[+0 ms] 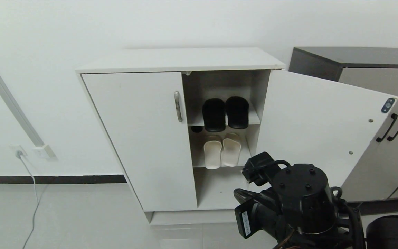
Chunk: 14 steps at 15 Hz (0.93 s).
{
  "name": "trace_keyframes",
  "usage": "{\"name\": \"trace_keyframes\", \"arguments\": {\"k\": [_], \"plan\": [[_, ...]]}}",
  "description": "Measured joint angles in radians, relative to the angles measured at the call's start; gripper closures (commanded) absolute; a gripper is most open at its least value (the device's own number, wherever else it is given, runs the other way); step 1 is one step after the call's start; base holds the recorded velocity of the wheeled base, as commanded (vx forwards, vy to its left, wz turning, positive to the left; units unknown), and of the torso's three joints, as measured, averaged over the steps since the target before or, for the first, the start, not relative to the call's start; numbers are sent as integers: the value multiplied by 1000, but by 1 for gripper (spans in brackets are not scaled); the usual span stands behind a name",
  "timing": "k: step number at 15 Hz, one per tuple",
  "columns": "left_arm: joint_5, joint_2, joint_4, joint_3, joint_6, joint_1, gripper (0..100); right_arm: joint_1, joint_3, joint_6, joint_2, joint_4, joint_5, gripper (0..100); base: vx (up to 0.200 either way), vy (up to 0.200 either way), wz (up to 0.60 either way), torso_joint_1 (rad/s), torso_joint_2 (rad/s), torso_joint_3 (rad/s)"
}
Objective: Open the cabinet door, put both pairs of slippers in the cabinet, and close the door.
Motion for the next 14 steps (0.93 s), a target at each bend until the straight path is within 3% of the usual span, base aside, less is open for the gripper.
{"name": "trace_keyframes", "arguments": {"k": [14], "plan": [[0, 0, 0, 0, 0, 1, 100, 4, 22, -26, 0, -51, -4, 100, 0, 0, 0, 158, -483, -325]]}}
